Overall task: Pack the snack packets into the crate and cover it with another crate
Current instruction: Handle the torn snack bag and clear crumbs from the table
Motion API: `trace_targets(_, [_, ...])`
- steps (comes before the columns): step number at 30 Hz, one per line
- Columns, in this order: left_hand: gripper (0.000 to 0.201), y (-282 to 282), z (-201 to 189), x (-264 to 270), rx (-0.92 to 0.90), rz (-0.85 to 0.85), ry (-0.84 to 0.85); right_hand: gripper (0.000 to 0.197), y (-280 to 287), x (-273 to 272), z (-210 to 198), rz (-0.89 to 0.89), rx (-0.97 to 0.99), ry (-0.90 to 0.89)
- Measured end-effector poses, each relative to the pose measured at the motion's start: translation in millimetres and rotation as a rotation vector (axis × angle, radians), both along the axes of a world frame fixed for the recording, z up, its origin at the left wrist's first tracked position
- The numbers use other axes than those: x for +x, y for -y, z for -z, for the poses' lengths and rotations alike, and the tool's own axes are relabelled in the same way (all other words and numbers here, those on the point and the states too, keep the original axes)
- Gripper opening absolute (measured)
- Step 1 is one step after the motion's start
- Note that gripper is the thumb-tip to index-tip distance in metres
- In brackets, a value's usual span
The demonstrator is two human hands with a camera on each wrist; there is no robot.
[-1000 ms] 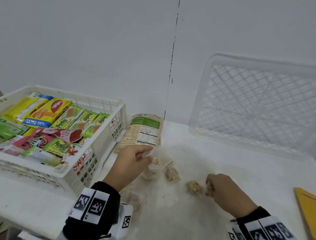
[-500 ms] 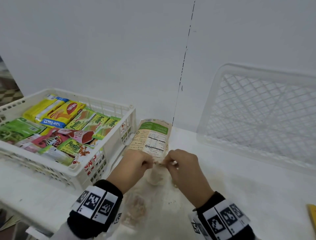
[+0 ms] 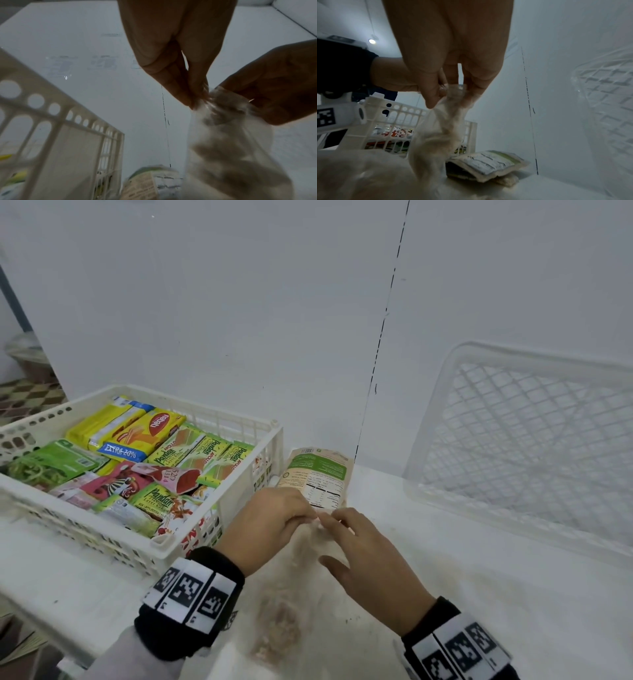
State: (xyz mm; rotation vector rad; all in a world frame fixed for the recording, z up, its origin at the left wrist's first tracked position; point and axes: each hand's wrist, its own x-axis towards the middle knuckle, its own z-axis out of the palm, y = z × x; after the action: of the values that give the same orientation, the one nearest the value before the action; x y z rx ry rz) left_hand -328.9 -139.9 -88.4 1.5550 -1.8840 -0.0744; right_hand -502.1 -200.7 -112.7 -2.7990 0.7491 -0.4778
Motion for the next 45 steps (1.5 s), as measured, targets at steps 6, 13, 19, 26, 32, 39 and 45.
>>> trace_targets(6, [0.007,4,-5,6,-0.039,-0.100,-0.190,0.048,1,0,-17,0.002,-0.079,0.118])
trace_targets(13, [0.007,2,-11,5,-0.030,-0.066,-0.313,0.021,4,1,-33,0.008,-0.049,-0.051])
trace_targets(19, [0.015,2,-13,0,-0.066,-0.073,-0.445,0.013,6,3,-48,-0.002,0.059,-0.054])
trace_targets(26, [0.038,-8,-11,-11,-0.015,-0.005,-0.913,0.020,10,6,-67,-0.103,0.086,0.018])
trace_targets(32, [0.038,-21,-1,-7,0.604,0.189,-0.853,0.022,11,10,-88,-0.208,0.278,0.084])
trace_targets(39, [0.044,-26,-1,-12,0.578,0.250,-1.124,0.020,18,17,-98,-0.276,0.500,-0.068])
trace_targets(45, [0.037,-24,-3,-16,0.551,0.238,-1.328,0.023,25,27,-98,-0.291,0.496,-0.095])
